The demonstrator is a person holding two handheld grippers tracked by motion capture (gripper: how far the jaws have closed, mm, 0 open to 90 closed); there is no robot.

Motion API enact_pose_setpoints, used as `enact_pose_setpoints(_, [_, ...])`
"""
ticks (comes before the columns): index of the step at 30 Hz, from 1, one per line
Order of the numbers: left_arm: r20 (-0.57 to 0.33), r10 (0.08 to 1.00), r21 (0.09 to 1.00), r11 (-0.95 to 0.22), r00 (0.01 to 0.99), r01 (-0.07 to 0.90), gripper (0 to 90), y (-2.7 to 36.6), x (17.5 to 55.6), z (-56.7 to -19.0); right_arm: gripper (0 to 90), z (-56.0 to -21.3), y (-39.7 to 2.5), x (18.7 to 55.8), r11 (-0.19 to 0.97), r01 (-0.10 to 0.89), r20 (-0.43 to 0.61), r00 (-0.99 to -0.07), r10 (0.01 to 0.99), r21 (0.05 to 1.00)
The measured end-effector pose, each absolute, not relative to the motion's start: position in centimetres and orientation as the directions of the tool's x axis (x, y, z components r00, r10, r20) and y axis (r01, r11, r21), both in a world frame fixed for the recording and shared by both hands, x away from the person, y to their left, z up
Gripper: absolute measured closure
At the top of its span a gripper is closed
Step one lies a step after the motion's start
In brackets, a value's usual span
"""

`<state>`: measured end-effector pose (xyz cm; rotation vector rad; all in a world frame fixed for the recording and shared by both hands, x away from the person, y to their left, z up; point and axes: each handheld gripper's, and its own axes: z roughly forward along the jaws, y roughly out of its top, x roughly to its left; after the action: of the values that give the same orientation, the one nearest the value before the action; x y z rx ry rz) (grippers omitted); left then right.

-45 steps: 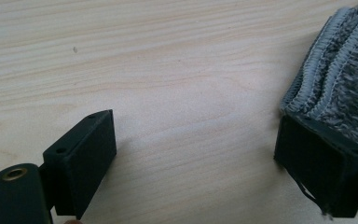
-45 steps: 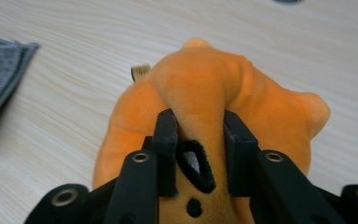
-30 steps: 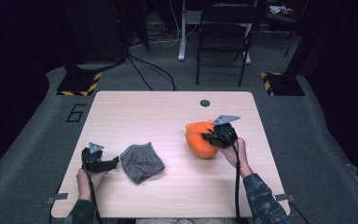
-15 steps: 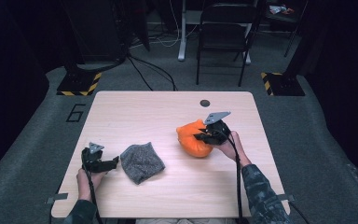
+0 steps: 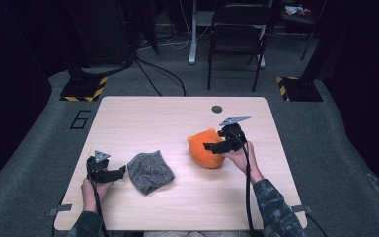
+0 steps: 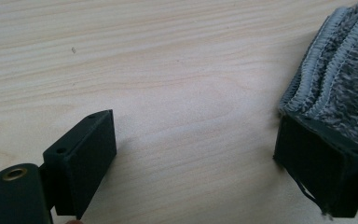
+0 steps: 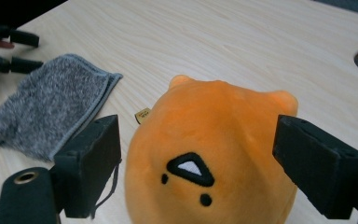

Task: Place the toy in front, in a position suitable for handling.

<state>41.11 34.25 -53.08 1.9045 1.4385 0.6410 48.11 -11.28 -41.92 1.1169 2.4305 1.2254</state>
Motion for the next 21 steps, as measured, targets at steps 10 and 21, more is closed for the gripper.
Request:
enact_pose_setpoints(10, [-0.004, 0.962, 0.751, -0.177, 0.273, 0.636, 12.2, 34.2, 41.1, -53.1, 13.8, -42.0, -10.2, 48.0, 0.28, 0.667, 0.181, -0.534, 0.826, 0.69])
enact_pose_setpoints(21, [-0.005, 0.961, 0.748, -0.179, 0.276, 0.64, 12.2, 34.2, 41.1, -53.1, 50.5, -44.5, -9.4, 48.3, 0.332, 0.697, 0.112, -0.509, 0.853, 0.636])
